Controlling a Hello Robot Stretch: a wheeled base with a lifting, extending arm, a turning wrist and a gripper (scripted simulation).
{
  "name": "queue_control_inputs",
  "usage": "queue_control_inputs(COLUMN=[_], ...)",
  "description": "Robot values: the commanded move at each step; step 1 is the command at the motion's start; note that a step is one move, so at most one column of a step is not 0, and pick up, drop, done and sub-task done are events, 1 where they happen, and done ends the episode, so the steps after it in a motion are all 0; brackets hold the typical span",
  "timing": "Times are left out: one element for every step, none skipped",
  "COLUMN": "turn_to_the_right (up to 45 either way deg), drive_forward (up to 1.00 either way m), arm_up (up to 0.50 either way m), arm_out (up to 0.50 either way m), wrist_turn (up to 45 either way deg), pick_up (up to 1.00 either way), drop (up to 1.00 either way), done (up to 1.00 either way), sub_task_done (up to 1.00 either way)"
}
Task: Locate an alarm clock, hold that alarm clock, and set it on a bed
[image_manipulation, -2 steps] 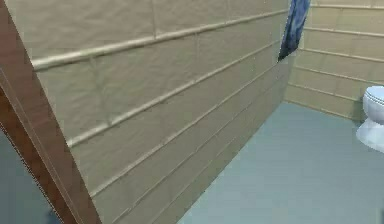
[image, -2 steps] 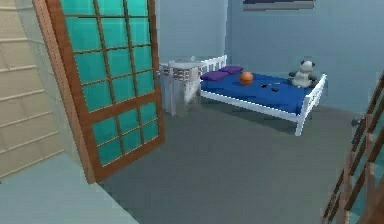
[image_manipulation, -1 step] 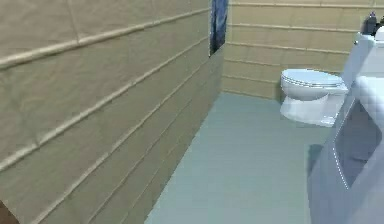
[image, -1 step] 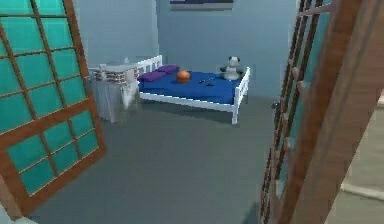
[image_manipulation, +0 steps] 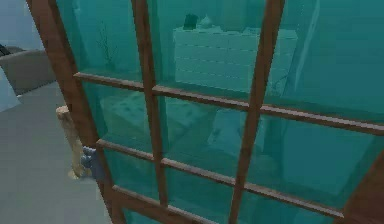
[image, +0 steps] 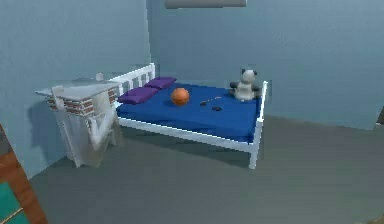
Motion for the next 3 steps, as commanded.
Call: queue_control_inputs(turn_to_the_right=[6.0,0.0,27.0], drive_forward=[0.00,0.35,0.00], arm_up=[0.00,0.00,0.00], arm_out=[0.00,0.00,0.00], wrist_turn=[0.0,0.0,0.0], pick_up=[0.00,0.00,0.00], drop=[0.00,0.00,0.00], done=[0.00,0.00,0.00], sub_task_done=[0.00,0.00,0.00])
